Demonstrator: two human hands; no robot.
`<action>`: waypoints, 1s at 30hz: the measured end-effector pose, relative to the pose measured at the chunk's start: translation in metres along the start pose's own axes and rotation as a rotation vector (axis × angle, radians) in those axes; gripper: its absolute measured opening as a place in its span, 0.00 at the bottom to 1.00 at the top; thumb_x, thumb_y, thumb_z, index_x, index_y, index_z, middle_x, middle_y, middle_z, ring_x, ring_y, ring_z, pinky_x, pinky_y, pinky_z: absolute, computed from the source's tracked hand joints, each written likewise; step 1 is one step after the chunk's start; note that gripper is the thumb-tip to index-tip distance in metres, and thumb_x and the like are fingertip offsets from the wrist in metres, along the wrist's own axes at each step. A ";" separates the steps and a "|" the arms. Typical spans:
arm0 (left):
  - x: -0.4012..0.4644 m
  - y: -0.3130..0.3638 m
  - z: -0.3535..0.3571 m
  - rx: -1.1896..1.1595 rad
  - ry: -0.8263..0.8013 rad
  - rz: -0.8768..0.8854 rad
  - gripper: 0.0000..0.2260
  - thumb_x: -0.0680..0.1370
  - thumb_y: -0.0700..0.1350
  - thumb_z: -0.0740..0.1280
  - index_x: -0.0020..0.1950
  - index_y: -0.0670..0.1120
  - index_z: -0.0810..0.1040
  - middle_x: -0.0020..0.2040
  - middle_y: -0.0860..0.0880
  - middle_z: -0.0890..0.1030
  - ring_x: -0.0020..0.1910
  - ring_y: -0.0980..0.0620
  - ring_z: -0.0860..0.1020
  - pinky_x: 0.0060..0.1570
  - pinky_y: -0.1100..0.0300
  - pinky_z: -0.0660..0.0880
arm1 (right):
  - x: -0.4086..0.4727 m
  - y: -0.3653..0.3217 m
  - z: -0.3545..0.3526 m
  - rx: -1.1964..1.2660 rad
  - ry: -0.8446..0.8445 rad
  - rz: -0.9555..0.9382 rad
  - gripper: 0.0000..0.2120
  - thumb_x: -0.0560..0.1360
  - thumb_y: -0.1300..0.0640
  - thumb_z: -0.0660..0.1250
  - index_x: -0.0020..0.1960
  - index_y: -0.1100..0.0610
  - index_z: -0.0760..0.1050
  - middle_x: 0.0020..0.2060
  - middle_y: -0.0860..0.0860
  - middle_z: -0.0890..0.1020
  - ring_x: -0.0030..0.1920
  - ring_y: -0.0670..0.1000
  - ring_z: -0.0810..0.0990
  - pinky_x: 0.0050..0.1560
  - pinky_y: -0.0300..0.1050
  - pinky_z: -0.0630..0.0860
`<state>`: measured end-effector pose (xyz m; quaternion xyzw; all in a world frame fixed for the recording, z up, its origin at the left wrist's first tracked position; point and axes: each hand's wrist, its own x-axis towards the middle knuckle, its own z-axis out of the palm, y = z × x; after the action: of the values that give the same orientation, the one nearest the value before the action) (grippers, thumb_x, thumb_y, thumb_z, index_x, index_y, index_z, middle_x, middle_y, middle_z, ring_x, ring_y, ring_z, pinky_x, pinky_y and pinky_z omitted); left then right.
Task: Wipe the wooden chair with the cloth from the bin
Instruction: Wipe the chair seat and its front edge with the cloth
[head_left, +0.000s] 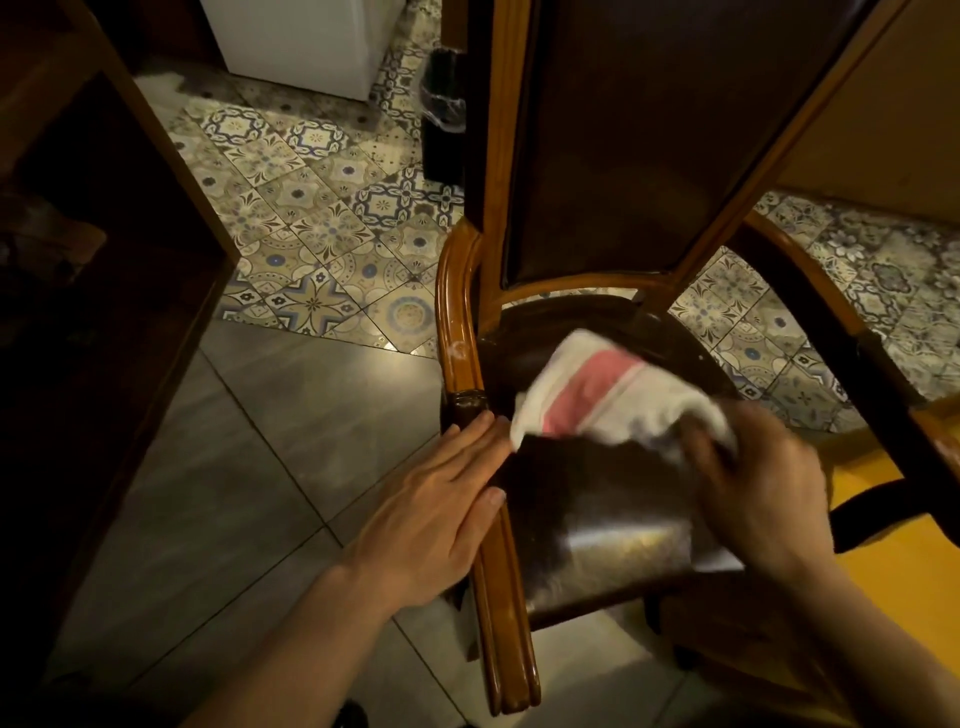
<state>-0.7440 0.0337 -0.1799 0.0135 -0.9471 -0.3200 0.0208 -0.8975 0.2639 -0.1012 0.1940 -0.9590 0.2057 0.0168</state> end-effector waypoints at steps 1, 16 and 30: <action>-0.001 0.001 0.003 0.005 -0.013 -0.008 0.24 0.85 0.55 0.47 0.82 0.52 0.51 0.82 0.54 0.52 0.80 0.63 0.45 0.79 0.56 0.50 | 0.015 -0.005 0.001 0.060 0.036 0.024 0.11 0.79 0.50 0.67 0.54 0.56 0.80 0.42 0.55 0.81 0.40 0.59 0.80 0.38 0.46 0.66; -0.004 -0.009 0.019 0.109 0.036 0.060 0.28 0.84 0.55 0.56 0.83 0.50 0.53 0.83 0.52 0.52 0.82 0.53 0.48 0.79 0.55 0.45 | 0.099 -0.094 0.102 -0.058 -0.562 -0.947 0.28 0.79 0.57 0.69 0.76 0.43 0.67 0.79 0.48 0.65 0.81 0.56 0.51 0.78 0.57 0.60; -0.001 -0.012 0.019 0.076 0.018 0.058 0.28 0.83 0.54 0.55 0.82 0.48 0.57 0.83 0.51 0.55 0.82 0.52 0.50 0.79 0.53 0.48 | 0.174 -0.143 0.143 -0.085 -0.426 -0.581 0.22 0.84 0.49 0.58 0.77 0.41 0.63 0.80 0.46 0.62 0.81 0.54 0.50 0.75 0.65 0.61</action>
<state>-0.7437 0.0357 -0.2024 -0.0103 -0.9584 -0.2828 0.0382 -0.9969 0.0229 -0.1568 0.4962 -0.8535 0.1072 -0.1175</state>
